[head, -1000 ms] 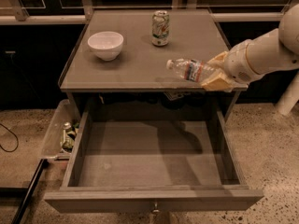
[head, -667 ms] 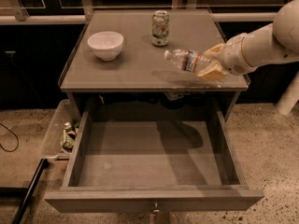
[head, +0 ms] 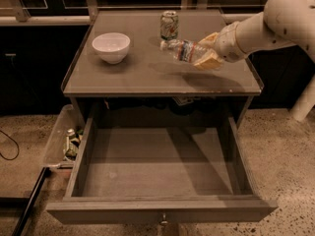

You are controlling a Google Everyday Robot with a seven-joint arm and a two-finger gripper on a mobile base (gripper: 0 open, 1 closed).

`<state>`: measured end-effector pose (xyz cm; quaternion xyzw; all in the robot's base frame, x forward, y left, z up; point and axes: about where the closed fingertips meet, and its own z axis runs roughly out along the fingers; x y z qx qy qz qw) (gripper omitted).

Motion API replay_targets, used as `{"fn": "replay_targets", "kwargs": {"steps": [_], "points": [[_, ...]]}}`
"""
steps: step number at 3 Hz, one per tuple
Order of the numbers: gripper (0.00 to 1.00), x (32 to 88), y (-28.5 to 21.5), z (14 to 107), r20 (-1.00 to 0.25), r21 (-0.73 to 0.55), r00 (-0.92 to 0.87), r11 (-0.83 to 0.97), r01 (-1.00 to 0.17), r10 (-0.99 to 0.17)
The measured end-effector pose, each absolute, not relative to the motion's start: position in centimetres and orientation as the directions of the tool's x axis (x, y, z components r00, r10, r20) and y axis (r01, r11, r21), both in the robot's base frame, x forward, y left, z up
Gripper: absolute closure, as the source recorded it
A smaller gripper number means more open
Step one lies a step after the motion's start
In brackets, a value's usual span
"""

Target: Pick water bottle from top drawer and place on counter

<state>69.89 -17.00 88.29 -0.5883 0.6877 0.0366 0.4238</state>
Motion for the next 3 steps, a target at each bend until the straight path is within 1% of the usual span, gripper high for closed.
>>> {"fn": "replay_targets", "kwargs": {"steps": [1,2,3], "points": [[1.0,71.9,-16.04,86.98,-0.644,-0.413,0.057,0.284,-0.865,-0.763],[0.8,72.18,-16.04,87.09,-0.646,-0.414,0.059,0.285,-0.865,-0.761],[0.57,72.18,-16.04,87.09,-0.646,-0.414,0.059,0.284,-0.865,-0.761]]}}
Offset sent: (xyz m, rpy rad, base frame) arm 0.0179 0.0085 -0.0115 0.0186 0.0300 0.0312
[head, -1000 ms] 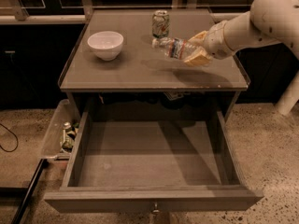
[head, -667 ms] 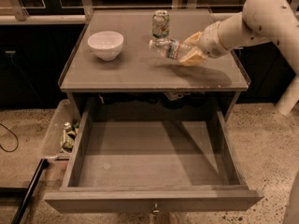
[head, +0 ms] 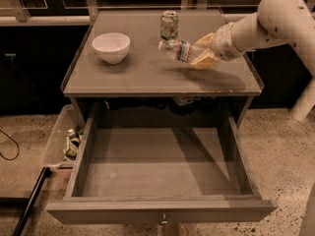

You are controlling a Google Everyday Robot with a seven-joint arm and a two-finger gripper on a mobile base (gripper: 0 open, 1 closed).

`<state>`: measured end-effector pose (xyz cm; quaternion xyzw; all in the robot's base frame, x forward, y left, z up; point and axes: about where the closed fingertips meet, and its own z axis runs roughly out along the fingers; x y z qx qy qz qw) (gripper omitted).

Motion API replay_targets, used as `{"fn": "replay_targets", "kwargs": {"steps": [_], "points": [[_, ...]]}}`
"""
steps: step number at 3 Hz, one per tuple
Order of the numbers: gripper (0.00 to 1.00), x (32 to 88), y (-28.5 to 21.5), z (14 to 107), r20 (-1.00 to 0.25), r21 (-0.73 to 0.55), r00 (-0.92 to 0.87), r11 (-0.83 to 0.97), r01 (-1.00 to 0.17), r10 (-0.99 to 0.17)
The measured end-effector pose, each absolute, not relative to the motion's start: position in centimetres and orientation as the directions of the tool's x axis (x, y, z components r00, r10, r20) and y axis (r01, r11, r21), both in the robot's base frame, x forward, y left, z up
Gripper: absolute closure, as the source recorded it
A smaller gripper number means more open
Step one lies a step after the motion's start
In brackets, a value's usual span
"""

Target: Pick water bottle from top drawer and place on counter

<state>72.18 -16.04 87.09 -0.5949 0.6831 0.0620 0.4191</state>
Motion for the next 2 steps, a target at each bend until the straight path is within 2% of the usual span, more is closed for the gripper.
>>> {"fn": "replay_targets", "kwargs": {"steps": [2], "points": [[0.1,72.18,-16.03,87.08,-0.646,-0.414,0.059,0.284,-0.865,-0.761]]}}
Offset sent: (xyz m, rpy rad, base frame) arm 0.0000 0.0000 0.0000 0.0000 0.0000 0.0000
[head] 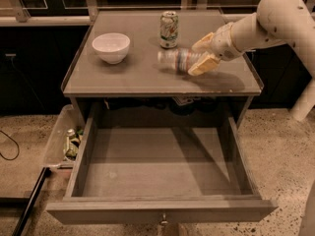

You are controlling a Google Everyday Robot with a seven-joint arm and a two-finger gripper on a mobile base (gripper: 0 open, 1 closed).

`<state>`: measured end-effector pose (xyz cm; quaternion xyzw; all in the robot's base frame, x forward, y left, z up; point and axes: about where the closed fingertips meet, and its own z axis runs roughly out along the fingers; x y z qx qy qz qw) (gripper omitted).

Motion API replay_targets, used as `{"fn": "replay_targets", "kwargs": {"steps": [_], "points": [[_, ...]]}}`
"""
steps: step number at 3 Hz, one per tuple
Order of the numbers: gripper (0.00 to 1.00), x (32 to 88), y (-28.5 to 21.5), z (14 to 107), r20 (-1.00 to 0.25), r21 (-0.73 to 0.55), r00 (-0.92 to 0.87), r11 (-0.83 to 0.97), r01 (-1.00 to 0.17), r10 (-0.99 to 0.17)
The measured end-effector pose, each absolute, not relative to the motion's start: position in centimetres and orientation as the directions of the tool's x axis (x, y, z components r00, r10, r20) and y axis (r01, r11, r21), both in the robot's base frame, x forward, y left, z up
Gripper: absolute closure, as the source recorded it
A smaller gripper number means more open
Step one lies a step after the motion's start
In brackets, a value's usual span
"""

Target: Pick water bottle from top drawer and place on counter

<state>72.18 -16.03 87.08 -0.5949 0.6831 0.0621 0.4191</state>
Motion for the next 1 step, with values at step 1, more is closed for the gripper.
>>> {"fn": "replay_targets", "kwargs": {"steps": [1], "points": [[0.0,72.18,-16.03,87.08,-0.646,-0.414,0.059,0.284,-0.865,-0.761]]}}
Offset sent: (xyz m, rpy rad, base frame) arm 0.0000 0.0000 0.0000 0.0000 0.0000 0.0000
